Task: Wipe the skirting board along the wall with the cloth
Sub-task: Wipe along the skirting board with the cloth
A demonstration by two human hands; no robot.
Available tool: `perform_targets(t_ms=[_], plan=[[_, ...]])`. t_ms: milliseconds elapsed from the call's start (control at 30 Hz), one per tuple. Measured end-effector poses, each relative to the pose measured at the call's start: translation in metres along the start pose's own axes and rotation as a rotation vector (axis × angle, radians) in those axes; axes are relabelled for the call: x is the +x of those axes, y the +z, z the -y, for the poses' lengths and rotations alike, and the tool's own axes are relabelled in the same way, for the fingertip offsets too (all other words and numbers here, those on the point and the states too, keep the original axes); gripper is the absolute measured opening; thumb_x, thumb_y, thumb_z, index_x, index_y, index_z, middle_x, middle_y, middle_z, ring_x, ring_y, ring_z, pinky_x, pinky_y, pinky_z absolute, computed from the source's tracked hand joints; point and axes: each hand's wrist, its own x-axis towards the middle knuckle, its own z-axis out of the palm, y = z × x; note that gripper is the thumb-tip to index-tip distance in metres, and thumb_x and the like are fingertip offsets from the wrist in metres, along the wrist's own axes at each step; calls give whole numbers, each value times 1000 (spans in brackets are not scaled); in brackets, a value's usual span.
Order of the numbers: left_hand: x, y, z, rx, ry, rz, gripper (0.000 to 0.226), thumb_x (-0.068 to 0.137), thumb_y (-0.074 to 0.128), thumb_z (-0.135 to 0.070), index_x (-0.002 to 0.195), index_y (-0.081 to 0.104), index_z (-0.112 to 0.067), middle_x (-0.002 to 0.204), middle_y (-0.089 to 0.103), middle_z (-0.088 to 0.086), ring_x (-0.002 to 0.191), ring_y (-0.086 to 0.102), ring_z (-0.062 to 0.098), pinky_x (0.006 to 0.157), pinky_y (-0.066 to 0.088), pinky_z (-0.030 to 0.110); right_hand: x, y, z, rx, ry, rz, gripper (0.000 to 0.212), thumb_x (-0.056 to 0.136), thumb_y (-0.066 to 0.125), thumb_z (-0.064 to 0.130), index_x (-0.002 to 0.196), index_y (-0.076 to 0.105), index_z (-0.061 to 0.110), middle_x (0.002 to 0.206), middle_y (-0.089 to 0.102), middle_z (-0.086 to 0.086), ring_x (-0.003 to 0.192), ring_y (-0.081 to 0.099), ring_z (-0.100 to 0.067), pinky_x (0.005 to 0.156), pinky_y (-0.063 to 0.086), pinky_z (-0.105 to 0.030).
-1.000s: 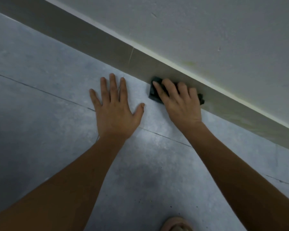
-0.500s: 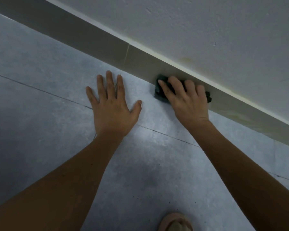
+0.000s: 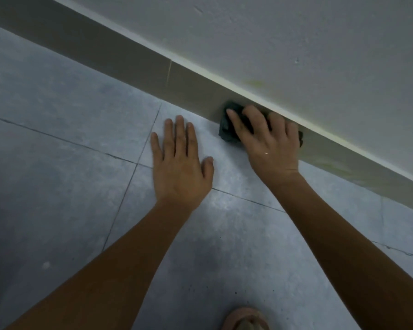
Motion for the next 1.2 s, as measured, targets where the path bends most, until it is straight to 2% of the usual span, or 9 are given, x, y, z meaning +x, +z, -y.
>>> perform_targets(t_ms=[133,267,500,600,700,833,933,1067,1200], plan=[[0,3,0,26,5,14,85,88,11,-64,151,-2,-9,160,-4,16,147,-7,34,115,-6,54,-32,9,-1,12,-55,153,47,94,32,9,130,58,26,124,41,-2,81,38,-25,63,24,-35],[-1,1,-1,36,27,46,85,88,12,-66,151,-5,-12,160,-10,13,146,-11,35,115,-6,56,-57,5,-23,-32,-78,223,46,91,41,10,131,55,27,123,42,-3,80,37,-25,62,26,-35],[-2,2,-1,32,64,54,86,88,14,-68,152,-5,-14,160,-11,12,145,-13,35,115,-6,57,-39,-6,-34,-92,73,-29,56,84,46,-1,126,61,31,115,45,2,78,40,-21,61,27,-33],[-1,2,0,30,62,43,86,88,17,-68,153,-1,-14,160,-7,11,146,-9,35,114,-6,57,-20,-2,-17,-52,112,-52,54,85,42,0,126,61,30,117,43,1,79,40,-21,61,27,-33],[-2,2,-1,24,53,34,86,88,19,-68,153,3,-14,161,-3,12,146,-7,35,114,-4,58,-24,4,0,-4,75,54,52,92,31,6,130,58,29,121,40,-1,81,38,-23,62,26,-33],[1,1,1,33,54,54,86,88,18,-68,153,1,-14,161,-5,11,146,-8,34,114,-4,59,-48,6,-2,-11,10,247,51,88,38,13,134,51,29,125,40,-2,83,36,-24,62,32,-33],[2,0,-1,51,64,74,86,88,16,-69,153,-3,-15,160,-8,11,146,-9,34,115,-4,59,-66,-4,-25,-33,-6,338,52,85,39,14,134,51,28,123,50,-3,79,33,-24,60,39,-29],[1,1,1,53,48,69,87,87,15,-70,152,-4,-16,160,-8,11,146,-9,34,115,-3,59,-74,-13,-45,-61,96,202,60,86,28,1,131,55,30,119,45,-1,77,36,-23,58,38,-28],[2,2,0,62,48,58,87,86,15,-71,152,-4,-17,160,-8,11,146,-8,34,114,-4,59,-50,-5,-35,-45,149,54,56,88,31,3,129,58,30,119,41,1,82,40,-22,60,35,-31]])
